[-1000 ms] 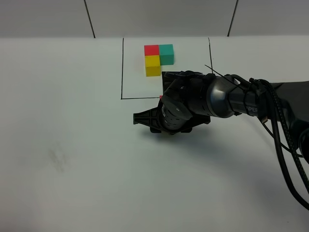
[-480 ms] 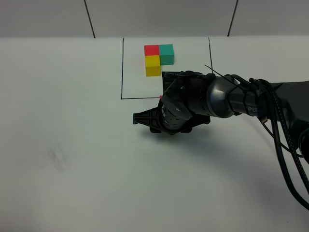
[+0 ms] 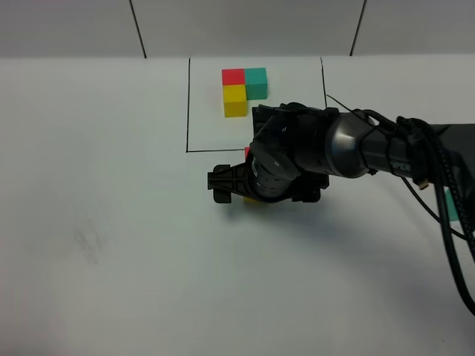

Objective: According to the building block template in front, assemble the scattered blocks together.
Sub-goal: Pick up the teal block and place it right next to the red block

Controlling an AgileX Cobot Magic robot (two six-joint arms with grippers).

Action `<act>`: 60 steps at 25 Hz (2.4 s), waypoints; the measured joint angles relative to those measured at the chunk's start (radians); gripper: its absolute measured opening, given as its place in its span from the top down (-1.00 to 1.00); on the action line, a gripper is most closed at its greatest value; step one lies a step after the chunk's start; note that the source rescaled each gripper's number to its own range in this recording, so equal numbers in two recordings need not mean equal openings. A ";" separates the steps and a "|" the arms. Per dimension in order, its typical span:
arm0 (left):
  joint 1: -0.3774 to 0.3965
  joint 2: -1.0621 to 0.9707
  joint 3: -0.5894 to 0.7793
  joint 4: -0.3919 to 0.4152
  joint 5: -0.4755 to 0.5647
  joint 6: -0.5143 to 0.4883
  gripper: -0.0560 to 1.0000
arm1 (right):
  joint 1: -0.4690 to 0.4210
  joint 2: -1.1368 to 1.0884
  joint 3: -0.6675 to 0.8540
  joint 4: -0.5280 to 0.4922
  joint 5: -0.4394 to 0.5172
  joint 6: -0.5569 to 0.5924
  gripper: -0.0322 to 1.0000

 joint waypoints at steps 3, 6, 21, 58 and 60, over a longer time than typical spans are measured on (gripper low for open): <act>0.000 0.000 0.000 0.000 0.000 0.000 -0.58 | 0.000 -0.070 0.001 -0.039 0.054 0.000 -0.99; 0.000 0.000 0.000 0.000 0.000 0.000 -0.58 | 0.000 -0.162 0.001 -0.102 0.127 -0.004 -1.00; 0.000 0.000 0.000 0.001 0.000 0.000 -0.58 | -0.124 -0.824 0.380 -0.349 0.409 -0.020 -0.97; 0.000 0.000 0.000 0.001 0.000 -0.001 -0.58 | -0.609 -0.945 0.601 0.044 0.177 -0.752 -0.83; 0.000 0.000 0.000 0.001 0.000 -0.001 -0.58 | -0.669 -0.881 0.601 0.166 0.114 -0.892 -0.83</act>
